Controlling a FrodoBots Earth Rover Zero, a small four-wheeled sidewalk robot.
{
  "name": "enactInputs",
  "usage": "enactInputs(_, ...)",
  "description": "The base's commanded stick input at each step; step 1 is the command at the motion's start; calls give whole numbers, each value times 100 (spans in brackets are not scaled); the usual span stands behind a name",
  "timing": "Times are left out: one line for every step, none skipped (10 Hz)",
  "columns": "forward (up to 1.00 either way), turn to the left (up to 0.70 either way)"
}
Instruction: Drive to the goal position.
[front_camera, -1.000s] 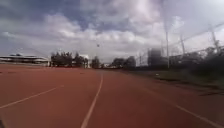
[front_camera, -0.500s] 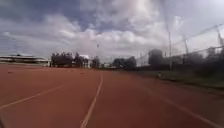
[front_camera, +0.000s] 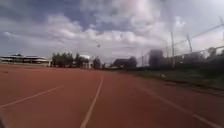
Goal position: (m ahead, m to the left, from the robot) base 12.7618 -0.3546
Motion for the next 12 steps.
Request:
enactInputs(70, 0)
enactInputs(70, 0)
enactInputs(70, 0)
enactInputs(70, 0)
enactInputs(70, 0)
enactInputs(70, 0)
enactInputs(70, 0)
enactInputs(70, 0)
enactInputs(70, 0)
enactInputs(70, 0)
enactInputs(70, 0)
enactInputs(70, 0)
